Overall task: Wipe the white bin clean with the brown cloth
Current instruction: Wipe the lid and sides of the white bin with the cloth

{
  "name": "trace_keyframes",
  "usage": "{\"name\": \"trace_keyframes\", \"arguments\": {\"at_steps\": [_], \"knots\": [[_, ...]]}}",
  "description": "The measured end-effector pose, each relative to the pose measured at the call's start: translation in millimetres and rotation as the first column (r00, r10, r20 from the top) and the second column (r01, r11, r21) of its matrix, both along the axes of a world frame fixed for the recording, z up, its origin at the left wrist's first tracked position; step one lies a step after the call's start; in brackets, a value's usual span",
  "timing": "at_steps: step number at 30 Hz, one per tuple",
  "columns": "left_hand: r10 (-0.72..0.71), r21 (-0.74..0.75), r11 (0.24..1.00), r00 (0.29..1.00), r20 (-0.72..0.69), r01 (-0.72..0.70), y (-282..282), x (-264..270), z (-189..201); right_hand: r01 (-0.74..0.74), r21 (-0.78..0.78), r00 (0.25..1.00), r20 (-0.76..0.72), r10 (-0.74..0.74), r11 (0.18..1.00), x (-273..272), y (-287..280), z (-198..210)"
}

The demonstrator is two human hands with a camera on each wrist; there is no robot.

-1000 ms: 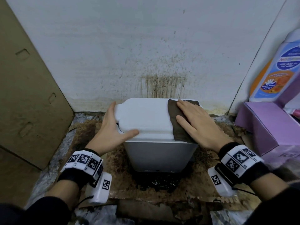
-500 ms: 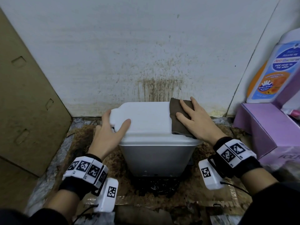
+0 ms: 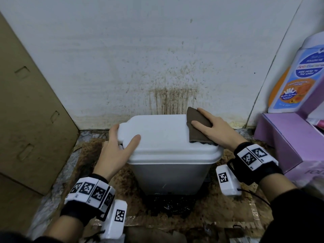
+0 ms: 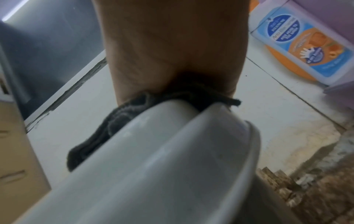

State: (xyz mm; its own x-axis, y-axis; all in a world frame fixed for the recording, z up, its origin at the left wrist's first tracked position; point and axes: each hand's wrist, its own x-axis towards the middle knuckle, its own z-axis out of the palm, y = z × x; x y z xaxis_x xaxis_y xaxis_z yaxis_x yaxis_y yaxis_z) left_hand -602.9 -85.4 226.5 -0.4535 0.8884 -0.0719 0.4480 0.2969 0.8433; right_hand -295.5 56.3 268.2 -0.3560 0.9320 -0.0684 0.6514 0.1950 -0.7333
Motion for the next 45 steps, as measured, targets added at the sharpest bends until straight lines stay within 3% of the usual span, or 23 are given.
{"name": "trace_keyframes", "arguments": {"at_steps": [8,17,22,26,32,35,40,45], "knots": [[-0.053,0.111,0.993,0.996,0.070,0.045,0.0,3.1,6.9,0.038,0.029,0.989,-0.141,-0.033,0.999,5.1,-16.8,1.1],[-0.176,0.103,0.980,0.984,0.042,0.170,30.3,-1.7,24.9,0.309,0.025,0.936,-0.186,-0.300,0.951,14.7,-64.1,-15.4],[-0.157,0.066,0.986,0.987,0.040,0.155,41.9,-9.6,22.6,0.356,-0.071,0.904,-0.225,-0.362,0.932,3.7,-89.5,-26.0],[-0.113,0.083,0.990,0.993,0.027,0.110,41.2,-5.5,15.2,0.349,-0.100,0.919,-0.157,-0.361,0.932,-1.7,-98.4,-15.1],[0.072,0.069,0.995,0.997,-0.028,-0.070,27.6,18.7,7.4,0.284,-0.010,0.956,0.083,-0.283,0.959,-0.2,-88.5,-4.0],[0.144,0.036,0.989,0.990,0.011,-0.144,10.6,47.0,13.1,0.208,-0.009,0.970,0.129,-0.205,0.978,1.4,-72.5,-2.4],[0.185,0.116,0.974,0.977,0.106,-0.197,-14.8,93.0,11.0,0.005,-0.040,0.999,0.048,-0.003,0.999,4.9,-36.0,-2.4],[0.090,0.230,0.958,0.944,0.318,-0.169,-19.0,110.8,-5.8,-0.131,-0.127,0.991,-0.040,0.127,0.983,8.9,-20.6,8.4]]}}
